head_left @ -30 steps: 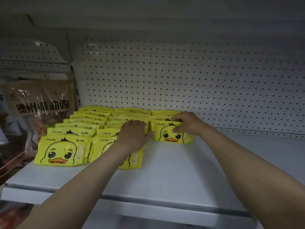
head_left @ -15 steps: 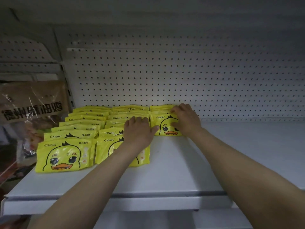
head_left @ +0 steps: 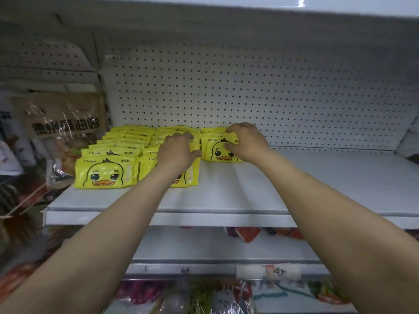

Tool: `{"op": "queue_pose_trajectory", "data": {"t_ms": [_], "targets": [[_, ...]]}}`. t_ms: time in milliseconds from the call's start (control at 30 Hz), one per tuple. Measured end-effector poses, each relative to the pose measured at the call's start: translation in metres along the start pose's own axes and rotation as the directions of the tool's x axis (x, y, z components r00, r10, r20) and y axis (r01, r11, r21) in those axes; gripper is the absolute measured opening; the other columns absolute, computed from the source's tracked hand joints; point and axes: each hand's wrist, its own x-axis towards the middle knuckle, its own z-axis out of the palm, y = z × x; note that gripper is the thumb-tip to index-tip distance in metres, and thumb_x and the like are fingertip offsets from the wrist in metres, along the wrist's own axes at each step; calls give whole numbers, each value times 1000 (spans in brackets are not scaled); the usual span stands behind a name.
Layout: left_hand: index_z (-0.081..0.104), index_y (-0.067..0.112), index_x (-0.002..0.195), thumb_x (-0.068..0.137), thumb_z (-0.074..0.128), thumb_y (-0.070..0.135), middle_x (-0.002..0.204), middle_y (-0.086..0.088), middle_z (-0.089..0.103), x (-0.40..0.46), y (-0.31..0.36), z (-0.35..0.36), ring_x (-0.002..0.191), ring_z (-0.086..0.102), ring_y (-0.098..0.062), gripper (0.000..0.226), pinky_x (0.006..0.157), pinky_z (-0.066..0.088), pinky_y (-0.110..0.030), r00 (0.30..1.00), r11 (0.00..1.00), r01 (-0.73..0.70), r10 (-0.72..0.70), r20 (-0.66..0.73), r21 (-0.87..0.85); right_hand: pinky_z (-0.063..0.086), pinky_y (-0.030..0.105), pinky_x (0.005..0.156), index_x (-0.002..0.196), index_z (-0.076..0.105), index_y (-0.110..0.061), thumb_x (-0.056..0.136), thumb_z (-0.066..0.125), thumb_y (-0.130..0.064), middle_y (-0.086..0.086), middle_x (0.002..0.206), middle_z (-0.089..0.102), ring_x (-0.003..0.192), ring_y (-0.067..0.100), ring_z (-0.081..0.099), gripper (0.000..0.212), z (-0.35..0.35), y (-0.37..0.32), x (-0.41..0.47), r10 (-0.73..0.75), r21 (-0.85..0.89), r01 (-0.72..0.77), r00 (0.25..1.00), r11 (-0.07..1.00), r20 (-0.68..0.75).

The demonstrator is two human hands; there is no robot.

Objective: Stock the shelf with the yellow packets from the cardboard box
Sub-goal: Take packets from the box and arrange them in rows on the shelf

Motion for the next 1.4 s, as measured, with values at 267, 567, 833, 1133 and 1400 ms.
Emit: {"op": "queue_pose_trajectory", "data": {"t_ms": [267,567,833,1133,1400], "targets": [[57,27,126,79,75,37,122,-6,59,-123,-2,-62,115,51,-29,51,88,45,-38,993,997,62,-66,-98,-49,41,39,104,127,59,-29,85,68,-46,-1,137,55,132,23,44,46,-37,-52,-86,-207,105,208,978,973,-16],[53,25,133,83,71,37,133,-6,55,-261,-47,-135,124,47,-29,54,100,39,-40,981,986,123,-105,-162,109,35,36,106,131,56,-29,88,67,-44,-1,140,51,134,23,40,47,-33,-147,-176,-424,240,405,905,882,32],[52,25,132,85,67,40,130,-5,54,-342,-119,-179,117,50,-31,51,94,47,-45,953,932,248,-186,-238,264,34,37,109,135,54,-28,90,65,-46,-2,144,48,135,21,38,50,1,-245,-214,-545,325,496,835,805,78],[49,23,136,87,66,38,137,-8,51,-369,-262,-211,125,45,-31,54,104,38,-43,937,886,329,-263,-232,326,37,38,109,134,51,-31,90,62,-50,-6,143,47,135,19,38,50,89,-388,-204,-628,358,544,757,759,181],[51,22,131,84,67,42,130,-9,53,-353,-443,-205,118,51,-33,53,93,47,-45,960,902,280,-268,-83,329,34,34,106,140,48,-29,92,61,-47,-3,147,43,135,19,36,53,196,-514,-182,-558,317,468,760,825,332]]}}
